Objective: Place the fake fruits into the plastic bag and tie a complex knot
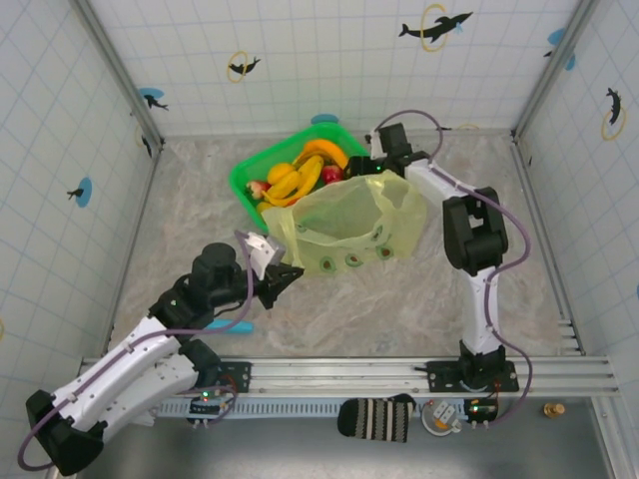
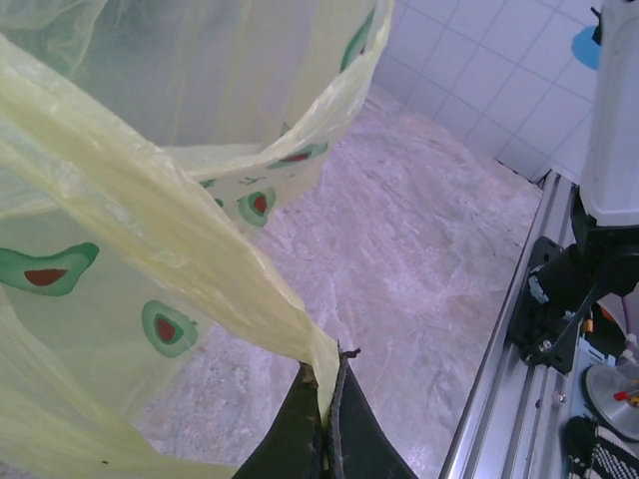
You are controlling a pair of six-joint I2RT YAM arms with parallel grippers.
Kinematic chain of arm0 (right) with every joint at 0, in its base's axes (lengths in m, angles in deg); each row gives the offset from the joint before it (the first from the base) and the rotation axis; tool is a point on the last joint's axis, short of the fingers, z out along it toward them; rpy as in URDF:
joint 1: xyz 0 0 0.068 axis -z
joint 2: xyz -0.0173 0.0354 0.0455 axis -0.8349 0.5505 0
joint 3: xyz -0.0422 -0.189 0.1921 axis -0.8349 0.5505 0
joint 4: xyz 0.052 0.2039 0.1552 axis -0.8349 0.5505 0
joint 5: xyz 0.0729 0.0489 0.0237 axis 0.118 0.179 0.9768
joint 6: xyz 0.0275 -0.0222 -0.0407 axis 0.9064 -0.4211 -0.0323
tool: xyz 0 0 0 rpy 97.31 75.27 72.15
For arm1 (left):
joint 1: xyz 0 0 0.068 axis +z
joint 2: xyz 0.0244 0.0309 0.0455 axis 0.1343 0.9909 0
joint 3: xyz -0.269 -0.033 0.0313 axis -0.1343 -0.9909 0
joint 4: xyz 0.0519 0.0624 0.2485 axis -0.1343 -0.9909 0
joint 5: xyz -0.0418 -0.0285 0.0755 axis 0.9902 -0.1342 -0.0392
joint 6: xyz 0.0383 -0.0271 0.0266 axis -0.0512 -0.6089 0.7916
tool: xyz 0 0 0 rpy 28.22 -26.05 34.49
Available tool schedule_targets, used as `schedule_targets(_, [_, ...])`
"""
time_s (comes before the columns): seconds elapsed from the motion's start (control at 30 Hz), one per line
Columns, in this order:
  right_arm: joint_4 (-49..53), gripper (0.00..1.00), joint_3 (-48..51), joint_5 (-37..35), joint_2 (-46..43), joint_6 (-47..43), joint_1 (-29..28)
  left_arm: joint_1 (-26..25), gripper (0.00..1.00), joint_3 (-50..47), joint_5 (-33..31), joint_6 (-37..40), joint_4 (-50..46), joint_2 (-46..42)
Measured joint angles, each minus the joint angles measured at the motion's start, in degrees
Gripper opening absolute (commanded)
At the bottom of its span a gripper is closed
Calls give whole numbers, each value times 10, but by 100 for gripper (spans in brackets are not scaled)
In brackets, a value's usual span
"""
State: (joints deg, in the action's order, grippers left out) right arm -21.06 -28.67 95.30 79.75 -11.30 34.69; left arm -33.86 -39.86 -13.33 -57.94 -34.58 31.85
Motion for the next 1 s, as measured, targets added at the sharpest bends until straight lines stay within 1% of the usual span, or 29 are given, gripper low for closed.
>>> schedule_targets(0.1, [16,90,-30,-18,23,-3,-12,0,0,0,4,6,0,-3])
schedule_targets(0.27, [26,80,-40,-26,24,-7,-18,0,0,0,4,8,-1,-3])
schedule_targets(0.4, [57,77,-46,-115,24,7,-14,0,0,0,-7,8,0,-4])
schedule_targets(0.53, [67,77,-38,-193,17,16,-4,0,0,0,-21,8,0,-7])
schedule_targets(0.63, [56,78,26,-230,-24,21,8,0,0,0,-41,8,2,-12])
schedule_targets(0.8, [58,78,136,-266,-107,24,47,0,0,1,-96,8,6,-17])
schedule_targets(0.9, [52,78,197,-280,-151,24,78,0,0,9,-140,6,3,-15])
schedule_targets(1.0, [41,79,262,-289,-200,30,108,0,0,36,-202,-2,-5,-9])
